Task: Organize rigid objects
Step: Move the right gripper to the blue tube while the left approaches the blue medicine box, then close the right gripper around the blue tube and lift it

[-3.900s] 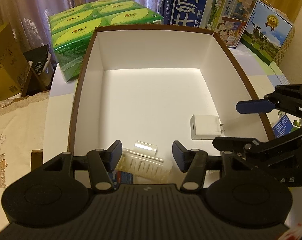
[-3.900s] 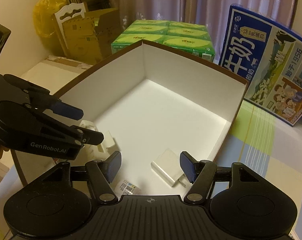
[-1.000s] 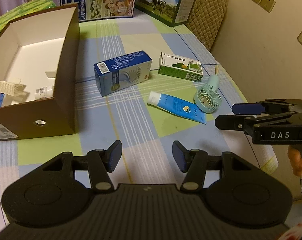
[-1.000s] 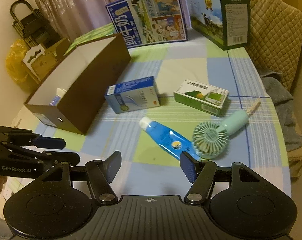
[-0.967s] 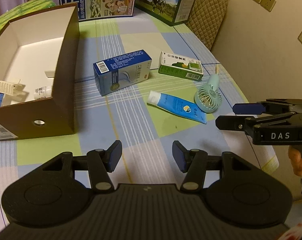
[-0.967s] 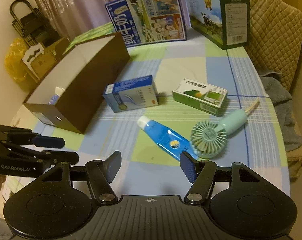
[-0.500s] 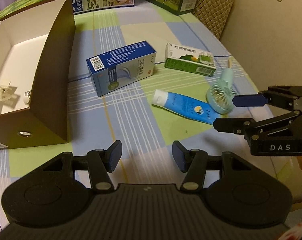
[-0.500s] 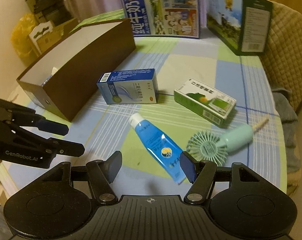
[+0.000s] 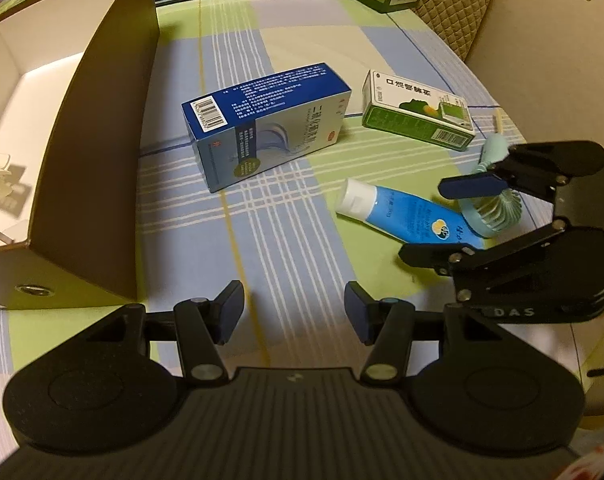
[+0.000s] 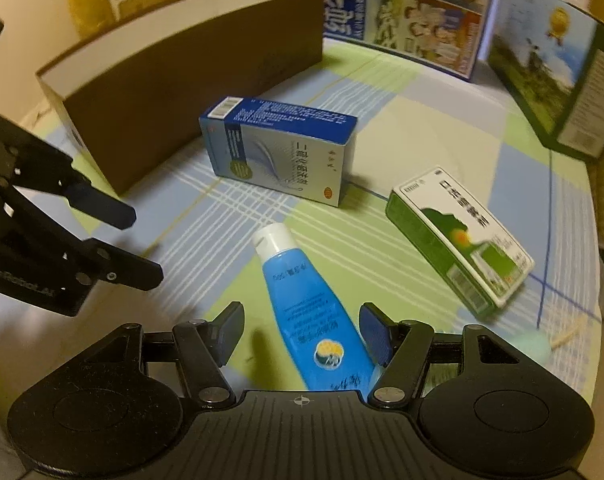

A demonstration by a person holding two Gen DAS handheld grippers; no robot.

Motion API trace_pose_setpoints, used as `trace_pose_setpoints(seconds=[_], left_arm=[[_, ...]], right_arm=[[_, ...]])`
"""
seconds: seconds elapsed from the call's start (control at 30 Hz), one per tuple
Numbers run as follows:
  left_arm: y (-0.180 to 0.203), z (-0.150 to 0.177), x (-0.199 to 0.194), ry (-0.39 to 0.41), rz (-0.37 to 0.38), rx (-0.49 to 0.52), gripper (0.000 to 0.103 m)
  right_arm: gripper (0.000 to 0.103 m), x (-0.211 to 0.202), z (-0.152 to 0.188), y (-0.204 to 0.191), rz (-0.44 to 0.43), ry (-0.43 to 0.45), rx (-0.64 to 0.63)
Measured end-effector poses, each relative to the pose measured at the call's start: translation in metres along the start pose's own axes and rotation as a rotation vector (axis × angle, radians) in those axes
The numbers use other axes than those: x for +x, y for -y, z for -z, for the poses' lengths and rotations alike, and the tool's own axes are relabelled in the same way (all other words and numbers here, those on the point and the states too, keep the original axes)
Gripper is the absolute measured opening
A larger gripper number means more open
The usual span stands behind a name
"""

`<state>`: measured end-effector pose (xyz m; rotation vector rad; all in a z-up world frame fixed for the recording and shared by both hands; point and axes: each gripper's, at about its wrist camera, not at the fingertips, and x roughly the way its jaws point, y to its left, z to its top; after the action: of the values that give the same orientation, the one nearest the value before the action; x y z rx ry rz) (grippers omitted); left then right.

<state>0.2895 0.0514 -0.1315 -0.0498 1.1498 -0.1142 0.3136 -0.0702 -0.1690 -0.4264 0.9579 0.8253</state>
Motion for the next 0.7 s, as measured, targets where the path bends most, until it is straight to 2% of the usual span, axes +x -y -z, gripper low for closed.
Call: trace_pose_setpoints(seconds=[0.23,0.37,0.47,0.7], left_arm=[[-0.004,-0.003,0.006,-0.012,0.001,-0.004,0.051],[-0.006,-0.004,0.009,-0.017,0.001,-0.005,0.051],[-0.006,-0.005,0.010,-0.021,0.002,0.000,0.051],[-0.004,-0.006,0.011,-0.023,0.006,0.016,0.051]], right_arm=[[0.061,0.018,-0.004,0.003,-0.014,-0.044,-0.032],[0.054,0.021,-0.004,0.003,-0.021,-0.032,-0.046],[0.044,0.021,-0.004,0.004,-0.024,-0.020,-0.048],[0.036,0.017,0.001,-0.006,-0.014,0.014,-0.048]])
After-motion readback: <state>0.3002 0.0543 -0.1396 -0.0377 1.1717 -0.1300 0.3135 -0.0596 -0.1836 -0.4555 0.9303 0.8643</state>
